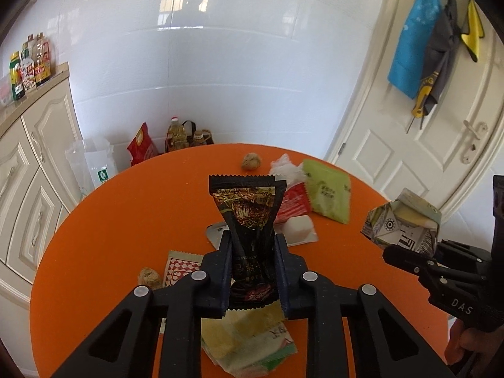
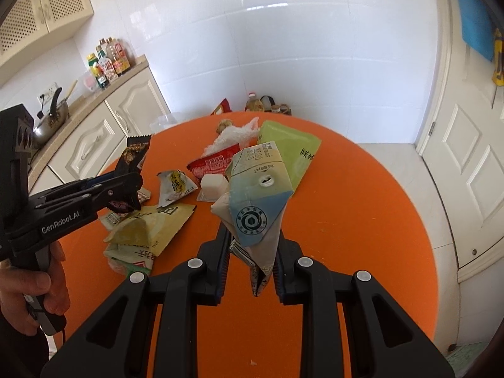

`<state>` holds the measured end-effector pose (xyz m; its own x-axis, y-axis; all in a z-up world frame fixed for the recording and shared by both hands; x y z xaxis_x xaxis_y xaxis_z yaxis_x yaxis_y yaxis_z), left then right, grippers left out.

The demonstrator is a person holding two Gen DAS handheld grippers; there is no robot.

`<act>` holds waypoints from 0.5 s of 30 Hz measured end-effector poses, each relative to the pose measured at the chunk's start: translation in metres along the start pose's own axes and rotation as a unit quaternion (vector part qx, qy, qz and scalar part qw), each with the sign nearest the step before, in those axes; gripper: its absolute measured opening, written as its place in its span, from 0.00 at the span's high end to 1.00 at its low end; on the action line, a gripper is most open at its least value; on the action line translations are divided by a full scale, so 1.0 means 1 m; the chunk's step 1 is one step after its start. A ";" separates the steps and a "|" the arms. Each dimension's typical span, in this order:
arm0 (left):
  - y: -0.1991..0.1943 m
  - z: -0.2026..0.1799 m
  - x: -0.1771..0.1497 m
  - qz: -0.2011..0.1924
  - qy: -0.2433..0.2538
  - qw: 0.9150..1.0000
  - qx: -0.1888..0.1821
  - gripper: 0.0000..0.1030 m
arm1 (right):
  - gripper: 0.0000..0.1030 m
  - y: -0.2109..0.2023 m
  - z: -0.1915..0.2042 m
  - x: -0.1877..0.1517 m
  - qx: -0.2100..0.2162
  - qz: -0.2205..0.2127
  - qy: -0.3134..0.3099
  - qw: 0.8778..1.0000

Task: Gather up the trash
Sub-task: 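Carry the carton and wrapper over the blue bin and open both tools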

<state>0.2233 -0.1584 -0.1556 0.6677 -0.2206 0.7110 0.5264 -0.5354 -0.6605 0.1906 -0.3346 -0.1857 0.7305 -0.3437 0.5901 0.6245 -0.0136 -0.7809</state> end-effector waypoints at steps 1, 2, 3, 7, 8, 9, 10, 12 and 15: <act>-0.006 -0.002 -0.001 -0.004 0.001 1.000 -0.004 0.81 | 0.77 -0.005 0.000 0.000 0.000 -0.003 0.000 1.000; -0.011 -0.006 -0.002 -0.008 0.004 1.000 -0.007 0.81 | 0.77 -0.010 0.000 0.000 0.000 -0.007 0.000 1.000; -0.019 -0.008 -0.004 -0.011 0.006 1.000 -0.009 0.82 | 0.77 -0.017 0.000 0.000 -0.001 -0.012 -0.001 1.000; -0.043 -0.018 -0.015 -0.024 0.011 0.999 -0.024 0.86 | 0.77 -0.039 0.000 0.001 0.000 -0.029 -0.001 1.000; -0.049 -0.019 -0.017 -0.026 0.012 0.999 -0.027 0.86 | 0.77 -0.045 0.000 0.001 0.000 -0.033 -0.001 0.999; -0.058 -0.020 -0.020 -0.030 0.013 0.999 -0.030 0.86 | 0.77 -0.050 0.000 0.001 0.002 -0.036 -0.002 0.999; -0.062 -0.023 -0.024 -0.030 0.016 0.999 -0.032 0.86 | 0.77 -0.054 -0.001 0.001 0.001 -0.038 -0.004 0.999; -0.065 -0.024 -0.030 -0.026 0.016 0.999 -0.036 0.87 | 0.77 -0.061 -0.003 -0.002 -0.001 -0.040 -0.003 0.999; -0.068 -0.030 -0.035 -0.024 0.011 0.999 -0.045 0.87 | 0.77 -0.071 -0.006 -0.006 -0.001 -0.044 0.000 0.999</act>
<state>0.1482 -0.1380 -0.1284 0.6312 -0.2103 0.7466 0.5074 -0.6161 -0.6025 0.1403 -0.3370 -0.1353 0.6727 -0.3403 0.6570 0.6858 -0.0463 -0.7263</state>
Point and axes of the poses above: each gripper's, at about its wrist camera, not at the fingertips, and y roughly the way its jaws point, z to its left, x to its top, the point moved 2 cm from there along y, roughly the way its jaws point, and after that the axes turned 7 degrees about y, right-handed, at the moved point
